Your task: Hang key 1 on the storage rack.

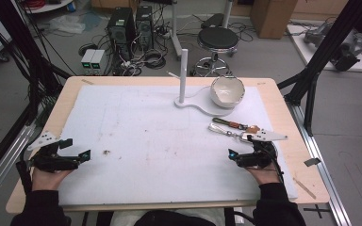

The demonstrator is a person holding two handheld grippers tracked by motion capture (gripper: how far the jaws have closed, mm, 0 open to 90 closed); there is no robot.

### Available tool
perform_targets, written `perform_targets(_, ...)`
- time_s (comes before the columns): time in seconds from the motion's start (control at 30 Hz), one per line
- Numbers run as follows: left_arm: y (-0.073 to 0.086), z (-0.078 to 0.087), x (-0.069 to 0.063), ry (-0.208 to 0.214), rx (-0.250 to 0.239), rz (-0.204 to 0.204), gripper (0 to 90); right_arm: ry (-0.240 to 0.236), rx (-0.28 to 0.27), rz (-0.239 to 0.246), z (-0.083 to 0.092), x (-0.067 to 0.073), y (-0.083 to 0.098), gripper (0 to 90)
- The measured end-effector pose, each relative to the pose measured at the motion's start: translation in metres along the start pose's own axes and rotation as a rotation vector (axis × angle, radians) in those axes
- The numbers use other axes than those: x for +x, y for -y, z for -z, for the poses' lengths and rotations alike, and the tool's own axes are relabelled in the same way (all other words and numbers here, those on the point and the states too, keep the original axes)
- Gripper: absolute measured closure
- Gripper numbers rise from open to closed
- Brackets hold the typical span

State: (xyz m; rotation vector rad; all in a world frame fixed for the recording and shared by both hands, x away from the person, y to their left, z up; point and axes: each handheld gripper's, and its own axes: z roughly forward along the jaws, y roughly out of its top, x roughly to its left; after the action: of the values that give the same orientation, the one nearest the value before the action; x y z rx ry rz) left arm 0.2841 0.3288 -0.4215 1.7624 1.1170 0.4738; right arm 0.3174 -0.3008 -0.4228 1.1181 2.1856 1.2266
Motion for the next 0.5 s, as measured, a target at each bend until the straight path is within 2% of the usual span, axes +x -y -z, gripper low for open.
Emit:
perform_targets(0.23,0.0001,-0.0015,0.001,0.002,0.007,-0.003,4.9,-0.002,0.007,-0.025,-0.0008,-0.0025,0.0003,0.5)
perform_targets(0.5,0.0004,-0.0025,-0.0005,0.001,0.013,-0.013,5.0,-0.004,0.005,-0.028,0.0002,-0.0024,0.0005,0.5)
